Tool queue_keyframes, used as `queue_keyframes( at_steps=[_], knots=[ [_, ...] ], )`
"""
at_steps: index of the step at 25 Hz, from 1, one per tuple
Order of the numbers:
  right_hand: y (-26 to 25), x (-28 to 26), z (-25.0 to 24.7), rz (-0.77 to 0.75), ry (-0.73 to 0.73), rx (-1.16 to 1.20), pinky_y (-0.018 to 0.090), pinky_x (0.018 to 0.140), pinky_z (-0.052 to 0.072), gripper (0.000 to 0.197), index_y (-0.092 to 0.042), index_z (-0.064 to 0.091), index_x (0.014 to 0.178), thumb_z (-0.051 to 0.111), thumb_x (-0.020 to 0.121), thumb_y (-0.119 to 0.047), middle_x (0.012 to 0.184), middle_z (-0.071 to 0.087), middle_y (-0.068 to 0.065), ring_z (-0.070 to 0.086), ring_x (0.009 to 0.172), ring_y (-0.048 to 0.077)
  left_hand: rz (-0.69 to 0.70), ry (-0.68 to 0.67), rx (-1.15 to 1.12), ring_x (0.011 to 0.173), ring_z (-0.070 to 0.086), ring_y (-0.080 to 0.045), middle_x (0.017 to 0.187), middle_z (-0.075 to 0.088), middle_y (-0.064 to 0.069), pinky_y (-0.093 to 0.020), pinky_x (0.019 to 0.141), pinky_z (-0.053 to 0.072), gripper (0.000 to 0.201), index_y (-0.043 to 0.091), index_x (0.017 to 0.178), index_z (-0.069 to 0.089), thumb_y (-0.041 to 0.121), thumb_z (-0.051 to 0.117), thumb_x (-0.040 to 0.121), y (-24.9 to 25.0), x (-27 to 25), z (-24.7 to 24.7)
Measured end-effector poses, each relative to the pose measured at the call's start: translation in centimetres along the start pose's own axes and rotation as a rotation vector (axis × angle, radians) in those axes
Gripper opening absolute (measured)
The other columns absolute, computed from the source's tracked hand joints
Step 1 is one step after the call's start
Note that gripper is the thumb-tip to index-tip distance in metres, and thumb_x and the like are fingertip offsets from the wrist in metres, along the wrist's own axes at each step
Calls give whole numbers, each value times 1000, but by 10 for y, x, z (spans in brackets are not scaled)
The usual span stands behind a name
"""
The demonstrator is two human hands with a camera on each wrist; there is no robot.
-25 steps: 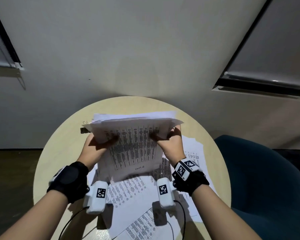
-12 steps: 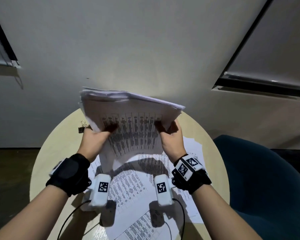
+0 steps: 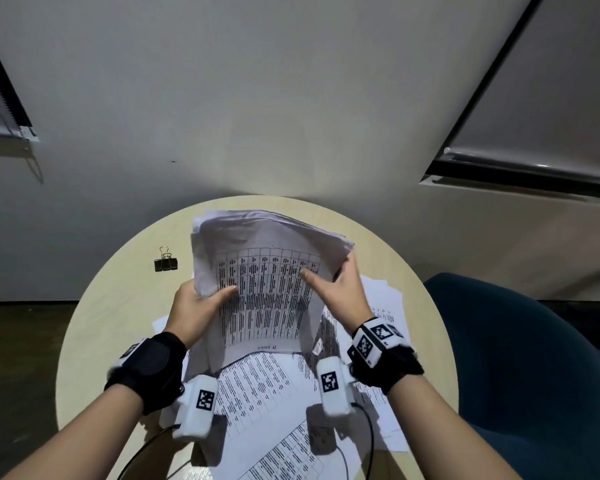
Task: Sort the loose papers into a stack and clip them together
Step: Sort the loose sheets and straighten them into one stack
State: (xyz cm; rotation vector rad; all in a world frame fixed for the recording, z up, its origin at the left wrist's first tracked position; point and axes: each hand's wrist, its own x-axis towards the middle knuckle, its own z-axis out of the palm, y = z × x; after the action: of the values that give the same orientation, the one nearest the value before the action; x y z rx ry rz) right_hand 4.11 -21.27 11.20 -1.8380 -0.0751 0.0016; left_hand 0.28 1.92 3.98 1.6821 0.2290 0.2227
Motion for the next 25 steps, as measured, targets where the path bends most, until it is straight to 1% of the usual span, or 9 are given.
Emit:
queue_keyframes(
  at_steps=[2,4,7,9,13,16,19,21,25],
  knots=[
    [-37,3,-12,-254,84,-93,22,112,28,98,-29,17,146,82,73,-21,138,46,-3,42,130,6,89,27,134,60,55,-3,63,65,4,-23,60,43,18,4,70,65,16,76,79,17,2,1],
    [-70,8,-24,-479,33,-489,33,120,14,101,-35,16,147,82,70,-27,142,46,-2,36,137,8,318,-53,306,63,58,-5,70,67,0,-24,59,44,6,6,76,68,5,72,81,37,3,-1],
    [-90,15,-29,-482,-320,-804,38,100,45,32,-29,67,107,72,77,-19,103,71,-7,60,103,4,599,-224,511,71,61,-7,74,66,7,-30,66,49,15,16,79,69,2,69,82,63,4,1],
    [-76,16,-27,-424,-339,-606,30,70,49,13,-25,67,72,71,81,-17,67,67,-9,58,70,0,520,-160,497,76,61,-10,76,67,9,-37,74,48,6,19,82,70,16,74,81,69,7,-4],
    [-30,10,-38,-273,-159,-273,37,74,54,10,-9,72,87,74,77,-11,84,73,4,61,77,9,190,273,584,129,43,-26,134,52,-6,-50,111,29,82,20,133,46,40,85,64,28,10,-40],
    [-2,-6,-53,-113,-105,39,32,75,58,22,-10,72,92,75,75,4,85,75,0,67,80,11,-201,170,60,136,37,-23,148,36,-10,-38,112,32,115,21,148,14,35,88,61,-8,-3,-58],
    [22,-18,-56,20,-36,190,24,77,57,28,-13,68,94,73,75,8,89,74,3,68,82,12,-158,54,-137,93,68,-17,100,75,4,-20,79,55,70,9,110,62,26,91,49,-24,-10,-52],
    [46,-19,-60,90,-22,195,24,78,57,30,-11,68,96,73,74,9,90,75,1,70,84,11,-172,53,-148,79,67,-15,77,76,9,-14,66,56,34,14,88,66,1,85,63,-31,-12,-45],
    [106,-37,-59,393,-126,-82,30,81,58,33,-4,71,102,80,71,-3,83,75,-5,71,85,12,-154,-67,-59,79,62,-16,86,67,-7,-25,73,47,27,1,90,63,6,75,66,-60,-31,-40]
  ],
)
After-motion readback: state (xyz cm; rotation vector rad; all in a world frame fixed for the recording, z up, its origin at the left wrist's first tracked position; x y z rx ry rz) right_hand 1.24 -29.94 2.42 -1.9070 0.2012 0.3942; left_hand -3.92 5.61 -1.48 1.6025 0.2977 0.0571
